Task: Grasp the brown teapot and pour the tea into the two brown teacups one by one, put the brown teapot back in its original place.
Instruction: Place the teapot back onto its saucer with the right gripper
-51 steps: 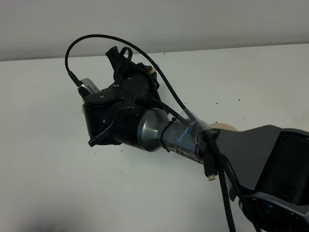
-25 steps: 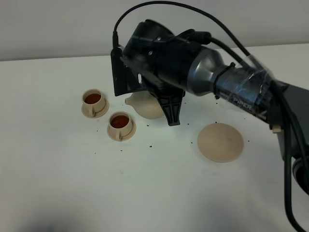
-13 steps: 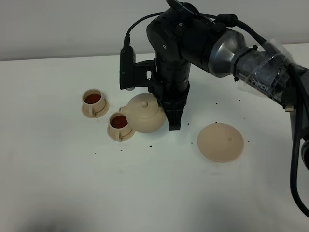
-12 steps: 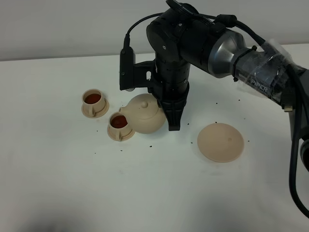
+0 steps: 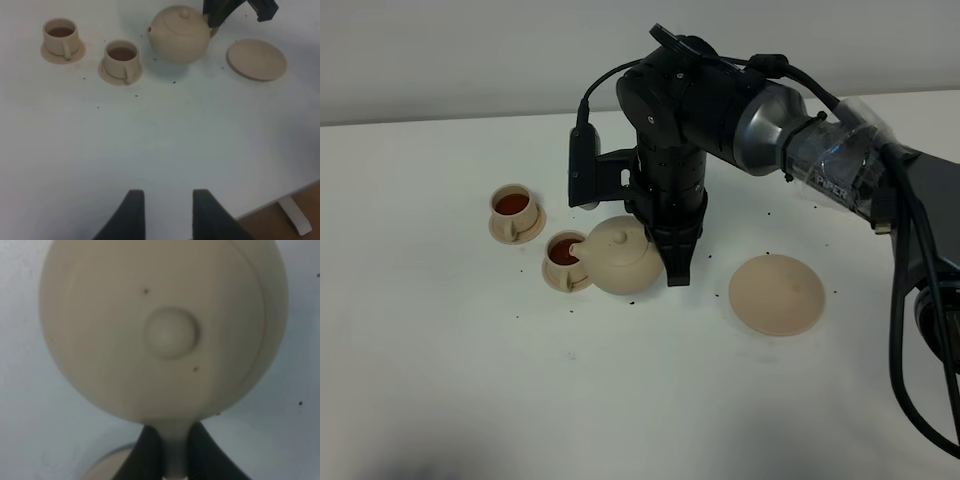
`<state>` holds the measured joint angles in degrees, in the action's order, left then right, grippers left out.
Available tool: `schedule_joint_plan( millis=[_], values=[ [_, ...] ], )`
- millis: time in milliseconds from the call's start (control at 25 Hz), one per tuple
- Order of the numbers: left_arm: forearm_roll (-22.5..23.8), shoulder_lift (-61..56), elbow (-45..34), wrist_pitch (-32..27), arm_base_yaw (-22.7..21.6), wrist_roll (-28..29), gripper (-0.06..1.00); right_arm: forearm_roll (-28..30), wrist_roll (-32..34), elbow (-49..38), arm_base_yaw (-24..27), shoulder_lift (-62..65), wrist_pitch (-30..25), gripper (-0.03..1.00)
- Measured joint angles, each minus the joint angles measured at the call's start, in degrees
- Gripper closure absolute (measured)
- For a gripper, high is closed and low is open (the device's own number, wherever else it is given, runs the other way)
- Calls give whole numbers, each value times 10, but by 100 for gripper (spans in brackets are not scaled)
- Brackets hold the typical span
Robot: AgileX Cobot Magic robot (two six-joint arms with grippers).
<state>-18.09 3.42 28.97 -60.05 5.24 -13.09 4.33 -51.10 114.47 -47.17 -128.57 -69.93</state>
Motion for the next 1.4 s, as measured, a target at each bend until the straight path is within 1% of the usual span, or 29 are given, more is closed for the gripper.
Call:
schedule_joint_plan(
  millis=[160, 240, 360, 480, 560, 760, 960, 1040, 1200, 1400],
  values=[
    [0, 0, 0, 0, 0, 0, 69, 31, 19, 0, 2, 0, 0, 86],
    [0, 0, 0, 0, 0, 0, 69, 38, 25, 0, 9, 0, -1, 86],
    [0, 0, 0, 0, 0, 0, 69, 35, 32, 0, 31, 4, -1, 86],
    [0, 0, 0, 0, 0, 0, 69, 33, 38, -12, 63, 20, 2, 86],
    [0, 0, 0, 0, 0, 0, 69, 33, 51, -38, 84, 39, 3, 86],
    [0, 0, 0, 0, 0, 0, 69, 33, 88, -133, 133, 97, 1, 86],
    [0, 0, 0, 0, 0, 0, 69, 24, 124, -214, 163, 126, 0, 86],
    [0, 0, 0, 0, 0, 0, 69, 13, 128, -246, 169, 127, 9, 86],
    [0, 0, 0, 0, 0, 0, 69, -4, 140, -294, 171, 127, 45, 86],
    [0, 0, 0, 0, 0, 0, 69, -10, 153, -321, 173, 128, 98, 86]
  ],
)
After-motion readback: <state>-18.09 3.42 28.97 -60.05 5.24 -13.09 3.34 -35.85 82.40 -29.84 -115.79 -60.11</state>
